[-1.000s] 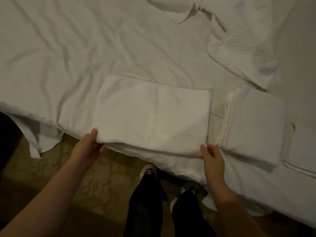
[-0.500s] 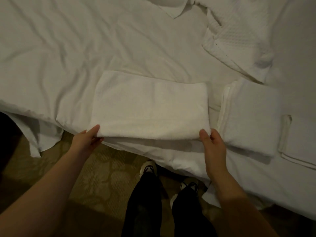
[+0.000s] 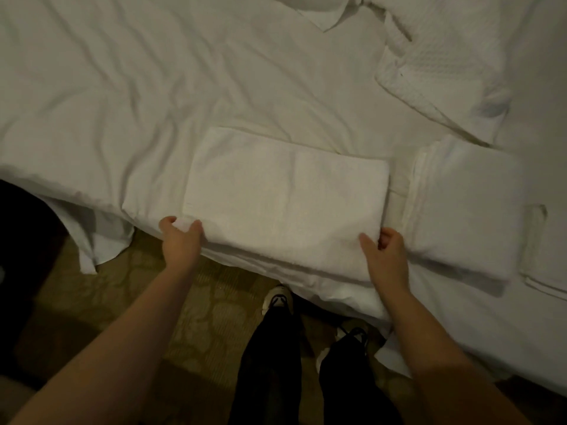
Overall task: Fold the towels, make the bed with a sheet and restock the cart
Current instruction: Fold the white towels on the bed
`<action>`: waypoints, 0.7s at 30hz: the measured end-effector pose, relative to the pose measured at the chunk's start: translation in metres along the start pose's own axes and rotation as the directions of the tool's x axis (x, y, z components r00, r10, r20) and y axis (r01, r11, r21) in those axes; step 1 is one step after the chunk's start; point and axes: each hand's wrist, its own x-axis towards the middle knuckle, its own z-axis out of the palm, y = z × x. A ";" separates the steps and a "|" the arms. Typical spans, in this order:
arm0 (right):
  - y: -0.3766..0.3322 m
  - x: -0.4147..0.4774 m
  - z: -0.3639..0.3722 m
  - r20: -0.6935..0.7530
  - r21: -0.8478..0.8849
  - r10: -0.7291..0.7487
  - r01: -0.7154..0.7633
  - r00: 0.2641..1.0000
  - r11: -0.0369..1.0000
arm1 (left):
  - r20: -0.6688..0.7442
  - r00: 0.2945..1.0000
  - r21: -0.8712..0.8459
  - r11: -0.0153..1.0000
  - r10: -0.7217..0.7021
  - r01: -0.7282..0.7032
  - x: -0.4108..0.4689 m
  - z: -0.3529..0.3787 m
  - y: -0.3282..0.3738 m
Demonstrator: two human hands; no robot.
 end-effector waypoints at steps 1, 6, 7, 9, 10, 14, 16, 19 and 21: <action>-0.005 0.004 -0.001 0.007 0.021 0.011 -0.011 1.000 1.000 | -0.069 0.989 0.128 0.985 0.127 -0.118 -0.009 0.003 0.001; -0.023 0.025 -0.002 0.166 0.169 0.155 -0.183 0.974 0.968 | 0.297 0.610 0.568 0.378 0.734 -0.731 -0.049 0.040 -0.008; -0.026 0.026 -0.003 0.246 0.261 0.190 -0.254 0.950 0.931 | 0.408 0.626 0.553 0.366 0.665 -0.749 -0.055 0.050 -0.008; -0.033 0.025 -0.007 0.375 0.393 0.189 -0.340 0.908 0.855 | 0.511 0.654 0.576 0.341 0.558 -0.742 -0.061 0.066 -0.014; -0.037 0.025 -0.009 0.416 0.432 0.145 -0.335 0.898 0.837 | 0.523 0.669 0.605 0.323 0.528 -0.728 -0.059 0.072 -0.018; -0.060 0.010 -0.001 0.496 0.497 -0.059 -0.227 0.866 0.837 | 0.543 0.727 0.689 0.271 0.420 -0.672 -0.058 0.077 -0.014; -0.076 -0.004 0.015 0.449 0.516 -0.095 -0.171 0.888 0.840 | 0.586 0.712 0.638 0.321 0.388 -0.700 -0.056 0.073 -0.005; -0.104 -0.023 0.054 0.386 0.495 -0.168 -0.051 0.907 0.867 | 0.629 0.699 0.368 0.663 0.340 -0.652 -0.048 0.054 0.009; -0.125 -0.035 0.089 0.345 0.302 -0.195 0.088 0.918 0.949 | 0.593 0.757 0.022 0.934 0.276 -0.357 -0.047 0.033 0.024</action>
